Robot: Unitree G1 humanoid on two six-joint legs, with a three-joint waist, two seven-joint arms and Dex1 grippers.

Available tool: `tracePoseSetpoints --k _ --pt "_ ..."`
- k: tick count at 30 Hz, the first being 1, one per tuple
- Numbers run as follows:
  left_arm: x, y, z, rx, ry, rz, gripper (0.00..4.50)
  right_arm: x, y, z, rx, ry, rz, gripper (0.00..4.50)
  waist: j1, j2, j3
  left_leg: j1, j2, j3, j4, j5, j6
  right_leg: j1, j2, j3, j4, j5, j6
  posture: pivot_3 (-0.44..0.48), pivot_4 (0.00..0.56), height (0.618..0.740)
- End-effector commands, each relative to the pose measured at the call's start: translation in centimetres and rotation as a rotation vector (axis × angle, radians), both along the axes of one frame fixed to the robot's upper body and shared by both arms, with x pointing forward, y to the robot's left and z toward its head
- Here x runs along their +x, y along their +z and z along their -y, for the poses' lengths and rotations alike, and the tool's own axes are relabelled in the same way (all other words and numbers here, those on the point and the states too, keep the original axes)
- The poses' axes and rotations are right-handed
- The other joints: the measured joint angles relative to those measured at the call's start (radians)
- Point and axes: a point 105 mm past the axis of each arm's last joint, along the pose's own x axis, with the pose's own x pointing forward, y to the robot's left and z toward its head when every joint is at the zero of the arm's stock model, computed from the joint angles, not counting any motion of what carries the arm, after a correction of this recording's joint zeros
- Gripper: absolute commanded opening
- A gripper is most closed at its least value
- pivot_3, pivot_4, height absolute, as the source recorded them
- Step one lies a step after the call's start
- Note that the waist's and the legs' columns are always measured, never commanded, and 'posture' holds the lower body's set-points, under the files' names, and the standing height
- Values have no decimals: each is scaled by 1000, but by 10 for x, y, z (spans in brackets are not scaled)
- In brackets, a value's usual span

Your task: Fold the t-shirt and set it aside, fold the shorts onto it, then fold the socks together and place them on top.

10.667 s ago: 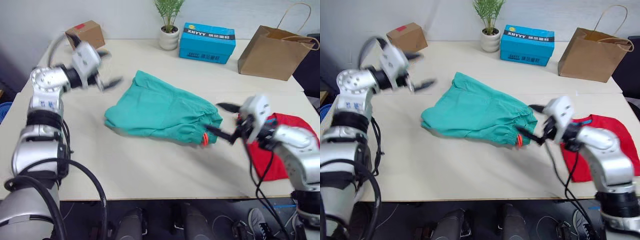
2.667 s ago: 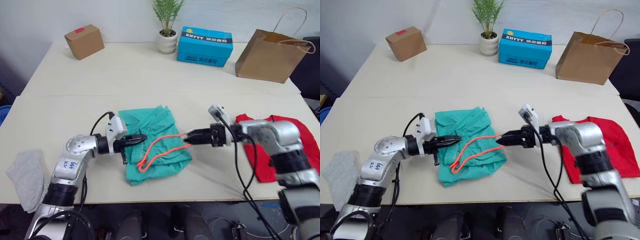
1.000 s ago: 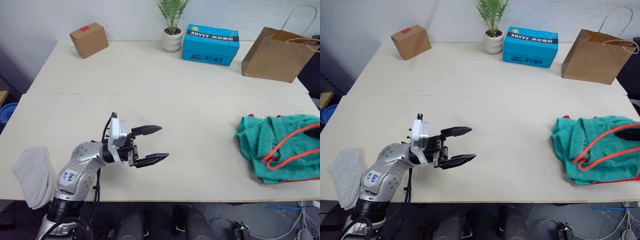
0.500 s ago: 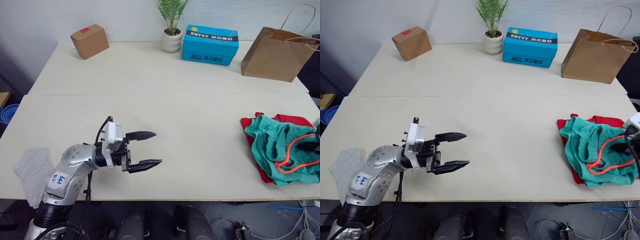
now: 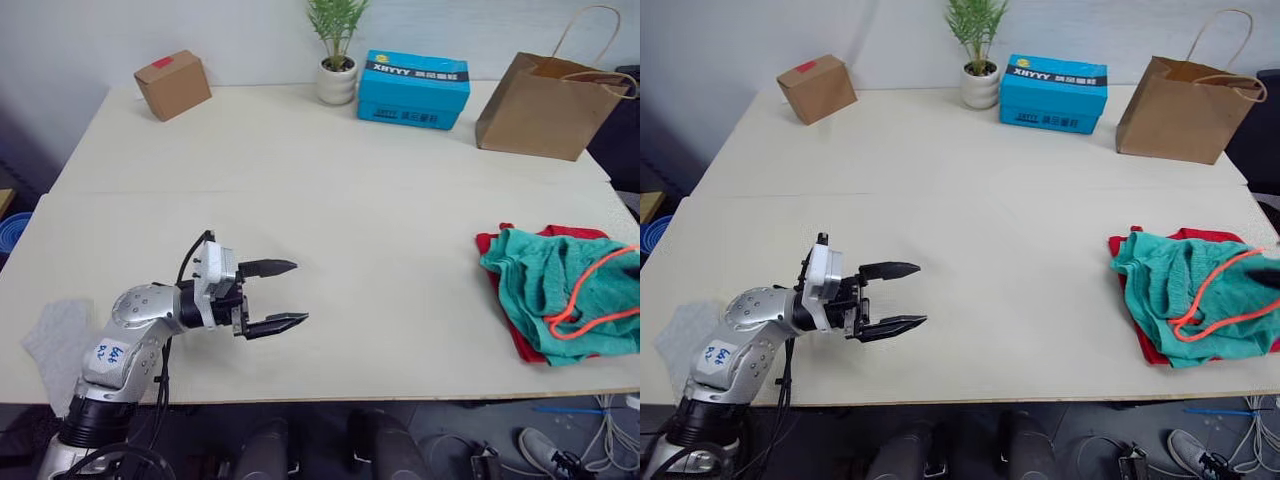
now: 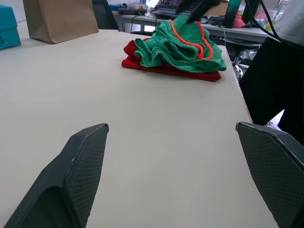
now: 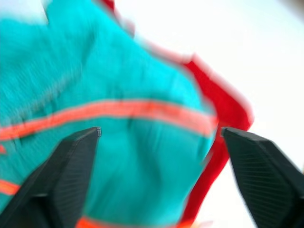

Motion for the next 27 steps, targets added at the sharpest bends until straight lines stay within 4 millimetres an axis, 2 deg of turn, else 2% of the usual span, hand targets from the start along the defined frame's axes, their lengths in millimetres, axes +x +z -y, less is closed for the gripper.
tracePoseSetpoints --k 1,5,7,9,12,15,17,19,22,25,27 --pt "10 8 -17 2 71 56 4500 -4 34 -15 -91 108 108 4464 1 0 0 0 0 0 0 0 0 0 0 0 0 0 0 0 150 740" --pt "16 7 -30 33 116 89 4500 11 40 -56 -110 275 194 4464 0 0 0 0 0 0 0 0 -1 0 0 0 0 0 0 0 150 740" --pt "19 9 -38 41 169 113 4500 13 34 -97 -27 467 231 4464 2 0 0 1 0 0 0 0 -1 0 0 0 0 0 0 0 150 740" --pt "20 10 -47 46 220 121 4500 15 20 -134 53 608 262 4464 5 -1 0 1 1 -1 0 0 -1 1 0 -1 0 0 0 0 150 740" --pt "10 10 -60 64 267 107 4500 18 -11 -184 162 729 292 4464 10 -2 0 1 1 -2 -1 0 -1 1 0 -1 0 0 0 0 150 740" --pt "-3 8 -72 143 338 159 4500 -2 -42 -231 294 906 214 4464 14 -1 0 0 0 -2 -1 0 0 0 -1 -1 0 0 0 0 150 740" --pt "-12 9 -81 155 417 177 4500 -13 -62 -252 290 994 218 4464 21 -1 0 -1 -1 -3 -1 -1 1 0 -2 -1 -1 0 0 0 150 740" --pt "-26 6 -92 169 486 152 4500 -13 -73 -269 336 993 282 4464 15 -4 -2 -1 0 -3 0 -2 3 1 -2 -1 -2 1 1 0 150 740" --pt "-39 -2 -103 226 564 181 4500 -18 -88 -283 339 1003 344 4464 12 -4 -2 0 -1 -3 0 -4 3 2 -3 -1 -3 1 2 0 150 740" --pt "-59 -7 -122 162 736 155 4500 -35 -107 -299 383 1062 352 4464 12 -5 -2 0 -1 -3 0 -5 3 2 -3 -1 -3 1 2 0 150 740" --pt "-72 -9 -132 160 814 152 4500 -40 -110 -305 407 1072 373 4464 10 -6 -1 1 0 -3 -1 -6 3 3 -3 -1 -3 1 2 0 150 740"
